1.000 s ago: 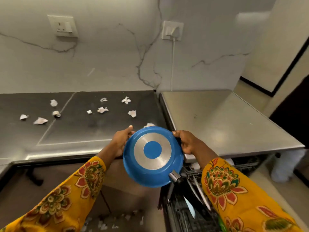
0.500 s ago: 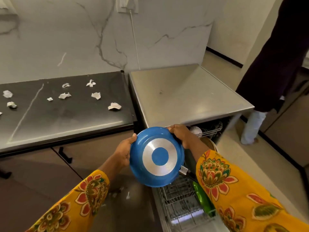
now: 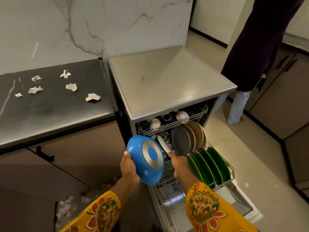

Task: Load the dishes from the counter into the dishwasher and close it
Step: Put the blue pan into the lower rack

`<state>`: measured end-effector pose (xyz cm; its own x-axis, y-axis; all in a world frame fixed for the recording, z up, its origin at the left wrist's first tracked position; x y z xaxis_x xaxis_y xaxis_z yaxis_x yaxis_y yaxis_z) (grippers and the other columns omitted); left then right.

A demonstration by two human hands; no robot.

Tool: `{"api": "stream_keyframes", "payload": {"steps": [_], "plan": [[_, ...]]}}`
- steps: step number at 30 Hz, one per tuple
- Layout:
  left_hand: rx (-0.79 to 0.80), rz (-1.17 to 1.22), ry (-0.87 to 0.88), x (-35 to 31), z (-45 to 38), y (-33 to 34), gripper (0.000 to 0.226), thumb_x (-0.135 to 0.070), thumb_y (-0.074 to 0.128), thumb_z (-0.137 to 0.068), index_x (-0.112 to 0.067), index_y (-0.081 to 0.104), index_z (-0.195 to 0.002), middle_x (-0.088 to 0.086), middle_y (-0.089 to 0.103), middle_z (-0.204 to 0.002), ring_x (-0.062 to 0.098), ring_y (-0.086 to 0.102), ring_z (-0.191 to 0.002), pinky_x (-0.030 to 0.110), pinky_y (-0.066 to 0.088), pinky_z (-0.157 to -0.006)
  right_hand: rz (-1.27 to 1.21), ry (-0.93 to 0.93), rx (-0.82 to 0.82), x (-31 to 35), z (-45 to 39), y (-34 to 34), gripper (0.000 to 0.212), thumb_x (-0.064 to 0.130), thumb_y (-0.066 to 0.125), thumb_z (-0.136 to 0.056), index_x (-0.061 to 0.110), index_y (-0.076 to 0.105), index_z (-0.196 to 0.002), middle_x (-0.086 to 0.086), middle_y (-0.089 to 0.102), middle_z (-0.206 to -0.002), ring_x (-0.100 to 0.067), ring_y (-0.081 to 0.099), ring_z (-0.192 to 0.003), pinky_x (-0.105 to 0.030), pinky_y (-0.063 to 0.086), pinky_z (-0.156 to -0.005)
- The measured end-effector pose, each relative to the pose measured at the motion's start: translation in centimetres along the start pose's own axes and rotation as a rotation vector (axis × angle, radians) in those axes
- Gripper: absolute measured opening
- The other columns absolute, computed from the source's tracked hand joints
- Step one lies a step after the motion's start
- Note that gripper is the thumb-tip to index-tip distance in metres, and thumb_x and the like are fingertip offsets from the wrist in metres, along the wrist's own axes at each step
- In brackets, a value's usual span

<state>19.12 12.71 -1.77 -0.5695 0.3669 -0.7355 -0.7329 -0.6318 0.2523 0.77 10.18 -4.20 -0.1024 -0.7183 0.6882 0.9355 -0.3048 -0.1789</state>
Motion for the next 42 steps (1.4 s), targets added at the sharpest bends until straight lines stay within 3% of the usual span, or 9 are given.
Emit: {"api": "stream_keyframes", "payload": {"steps": [5, 11, 19, 22, 26, 28, 31, 36, 42], "plan": [[0.013, 0.099, -0.084, 4.2, 0.3, 0.2, 0.032, -0.037, 0.038, -0.1, -0.014, 0.057, -0.11, 0.015, 0.06, -0.121, 0.035, 0.056, -0.114, 0.057, 0.042, -0.1, -0.196, 0.37, 0.313, -6.5, 0.6, 2.2, 0.074, 0.077, 0.047, -0.076, 0.012, 0.063, -0.107, -0.012, 0.068, -0.094, -0.029, 0.064, -0.078, -0.038, 0.05, -0.067], [0.055, 0.1, -0.114, 7.3, 2.7, 0.7, 0.029, -0.029, 0.036, -0.102, -0.01, 0.052, -0.117, 0.01, 0.061, -0.107, 0.025, 0.06, -0.095, 0.04, 0.05, -0.076, -0.625, 0.373, 0.156, -10.7, -2.1, 3.2, 0.056, 0.06, 0.05, -0.085, 0.011, 0.062, -0.11, -0.021, 0.067, -0.107, -0.039, 0.065, -0.097, -0.056, 0.051, -0.088], [0.083, -0.131, -0.22, 7.4, -1.3, -1.3, 0.037, -0.036, 0.042, -0.098, -0.008, 0.065, -0.103, 0.008, 0.072, -0.086, 0.026, 0.064, -0.085, 0.036, 0.05, -0.07, -0.407, 0.341, -0.082, -14.1, -5.6, -0.3, 0.049, 0.056, 0.073, -0.057, 0.012, 0.068, -0.078, -0.011, 0.071, -0.083, -0.033, 0.068, -0.076, -0.051, 0.057, -0.077], [0.099, -0.315, -0.359, 7.4, -4.2, -1.1, 0.037, -0.036, 0.052, -0.094, -0.003, 0.066, -0.106, 0.013, 0.069, -0.098, 0.025, 0.067, -0.079, 0.034, 0.052, -0.067, -0.32, 0.308, -0.06, -14.8, -5.9, -1.7, 0.037, 0.047, 0.074, -0.069, 0.014, 0.07, -0.084, -0.009, 0.071, -0.087, -0.031, 0.068, -0.082, -0.048, 0.056, -0.082], [0.194, -0.582, -0.494, 9.3, -6.8, -0.4, 0.023, -0.02, 0.06, -0.09, 0.001, 0.066, -0.086, 0.011, 0.071, -0.068, 0.018, 0.066, -0.051, 0.023, 0.053, -0.046, -0.185, 0.159, 0.006, -15.3, -7.1, -3.8, 0.016, 0.032, 0.07, -0.081, 0.017, 0.075, -0.081, -0.005, 0.074, -0.086, -0.028, 0.067, -0.087, -0.045, 0.054, -0.085], [0.219, -0.71, -0.572, 11.4, -7.7, -0.1, 0.018, -0.015, 0.069, -0.084, 0.003, 0.067, -0.088, 0.013, 0.071, -0.071, 0.023, 0.067, -0.058, 0.027, 0.056, -0.055, -0.066, 0.118, 0.049, -16.3, -8.5, -4.4, 0.015, 0.036, 0.069, -0.081, 0.022, 0.075, -0.083, 0.0, 0.073, -0.088, -0.025, 0.066, -0.09, -0.046, 0.053, -0.088], [0.163, -0.775, -0.578, 14.5, -9.2, -0.2, 0.03, -0.006, 0.077, -0.074, 0.006, 0.065, -0.1, 0.02, 0.067, -0.092, 0.032, 0.063, -0.077, 0.04, 0.054, -0.072, 0.045, 0.134, 0.061, -18.0, -10.7, -4.9, 0.027, 0.039, 0.067, -0.083, 0.022, 0.066, -0.103, -0.002, 0.069, -0.105, -0.024, 0.062, -0.099, -0.044, 0.048, -0.095], [0.147, -0.636, -0.553, 19.6, -11.7, 0.9, 0.02, 0.003, 0.067, -0.082, -0.002, 0.063, -0.101, 0.014, 0.066, -0.09, 0.025, 0.062, -0.079, 0.034, 0.051, -0.066, 0.171, 0.215, 0.036, -19.8, -14.9, -6.0, 0.054, 0.036, 0.063, -0.087, 0.013, 0.044, -0.133, -0.013, 0.055, -0.125, -0.032, 0.053, -0.115, -0.041, 0.043, -0.1], [0.08, -0.545, -0.45, 23.3, -15.3, 2.5, 0.03, 0.0, 0.066, -0.083, -0.006, 0.058, -0.111, 0.013, 0.062, -0.105, 0.026, 0.059, -0.09, 0.038, 0.049, -0.078, 0.3, 0.236, 0.034, -21.2, -19.7, -5.4, 0.069, 0.047, 0.063, -0.083, 0.017, 0.038, -0.14, -0.015, 0.049, -0.136, -0.036, 0.046, -0.124, -0.049, 0.037, -0.106]]}}
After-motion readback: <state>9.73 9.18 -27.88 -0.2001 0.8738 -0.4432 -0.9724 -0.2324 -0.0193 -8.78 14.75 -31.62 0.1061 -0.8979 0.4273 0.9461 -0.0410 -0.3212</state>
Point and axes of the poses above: each hand's wrist, its own z-axis away from the middle knuckle, its own y-axis out of the palm, x = y × z, the point moved 5 cm from there along -z, towards the middle knuckle
